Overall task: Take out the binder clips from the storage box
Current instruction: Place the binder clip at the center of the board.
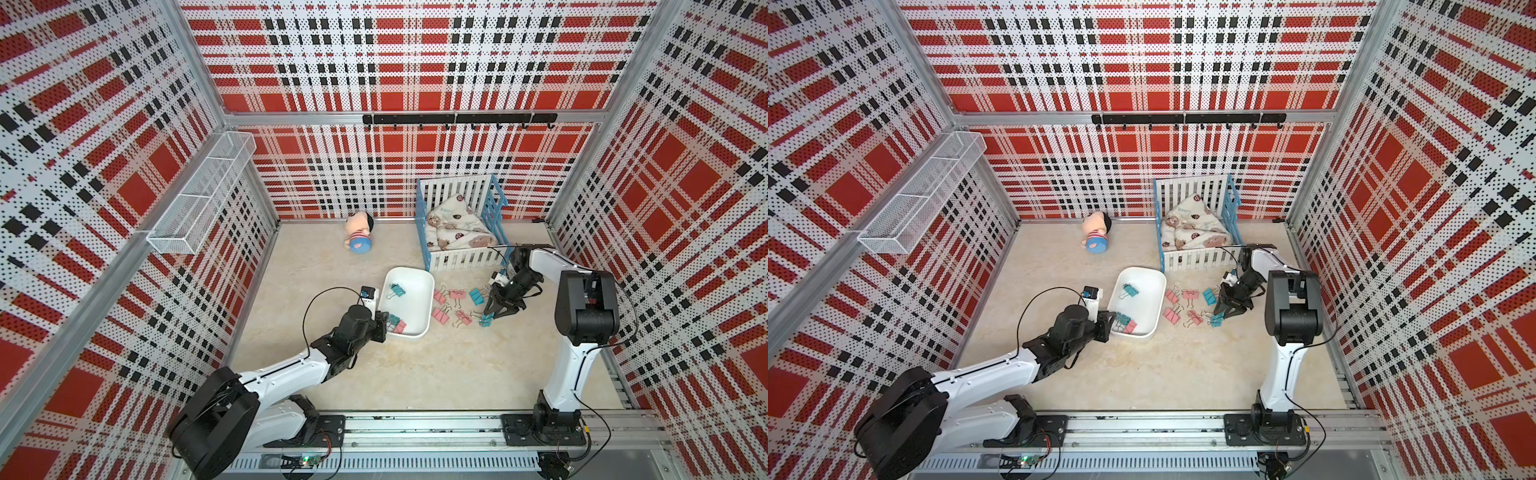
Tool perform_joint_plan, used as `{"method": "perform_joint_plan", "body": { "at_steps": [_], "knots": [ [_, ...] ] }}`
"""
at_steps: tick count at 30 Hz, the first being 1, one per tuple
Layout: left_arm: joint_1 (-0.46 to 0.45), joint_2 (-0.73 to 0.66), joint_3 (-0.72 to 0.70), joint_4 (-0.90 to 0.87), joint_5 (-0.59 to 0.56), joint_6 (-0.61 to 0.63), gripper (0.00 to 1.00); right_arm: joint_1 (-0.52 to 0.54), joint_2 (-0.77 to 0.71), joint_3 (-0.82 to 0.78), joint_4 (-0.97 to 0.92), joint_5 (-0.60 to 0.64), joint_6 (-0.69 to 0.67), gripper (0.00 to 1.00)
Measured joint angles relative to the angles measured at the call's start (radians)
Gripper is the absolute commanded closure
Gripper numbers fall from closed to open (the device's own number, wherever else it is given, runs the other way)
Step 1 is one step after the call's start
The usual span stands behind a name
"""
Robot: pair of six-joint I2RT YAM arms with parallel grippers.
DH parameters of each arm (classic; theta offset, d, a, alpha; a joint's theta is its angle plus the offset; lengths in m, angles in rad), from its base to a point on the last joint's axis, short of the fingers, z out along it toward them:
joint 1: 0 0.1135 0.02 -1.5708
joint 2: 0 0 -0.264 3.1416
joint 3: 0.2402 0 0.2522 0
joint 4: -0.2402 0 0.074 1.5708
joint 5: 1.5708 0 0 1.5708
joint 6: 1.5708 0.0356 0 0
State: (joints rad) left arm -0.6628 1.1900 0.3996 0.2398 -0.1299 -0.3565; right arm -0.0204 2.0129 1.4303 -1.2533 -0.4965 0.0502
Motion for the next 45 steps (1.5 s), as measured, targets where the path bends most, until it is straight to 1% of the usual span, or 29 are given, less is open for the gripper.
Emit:
{"method": "perform_joint_plan", "body": {
  "at_steps": [9,17,20,27,38,45],
  "knots": [
    [0.000,0.008,0.000,0.001,0.006,0.000,0.68,-0.008,0.059,0.056,-0.027,-0.010,-0.001,0.64],
    [0.000,0.008,0.000,0.001,0.006,0.000,0.68,-0.024,0.130,0.111,-0.029,0.010,0.000,0.63],
    [0.000,0.008,0.000,0.001,0.005,0.000,0.68,-0.025,0.142,0.133,-0.029,0.022,0.002,0.61],
    [0.000,0.008,0.000,0.002,0.005,-0.002,0.68,-0.029,0.155,0.177,-0.001,0.046,0.009,0.58],
    [0.000,0.008,0.000,0.005,0.005,-0.003,0.68,-0.029,0.155,0.177,0.033,0.053,0.023,0.53],
    [0.000,0.008,0.000,0.008,0.002,-0.005,0.68,-0.029,0.114,0.176,0.051,0.053,0.037,0.52]
  ]
}}
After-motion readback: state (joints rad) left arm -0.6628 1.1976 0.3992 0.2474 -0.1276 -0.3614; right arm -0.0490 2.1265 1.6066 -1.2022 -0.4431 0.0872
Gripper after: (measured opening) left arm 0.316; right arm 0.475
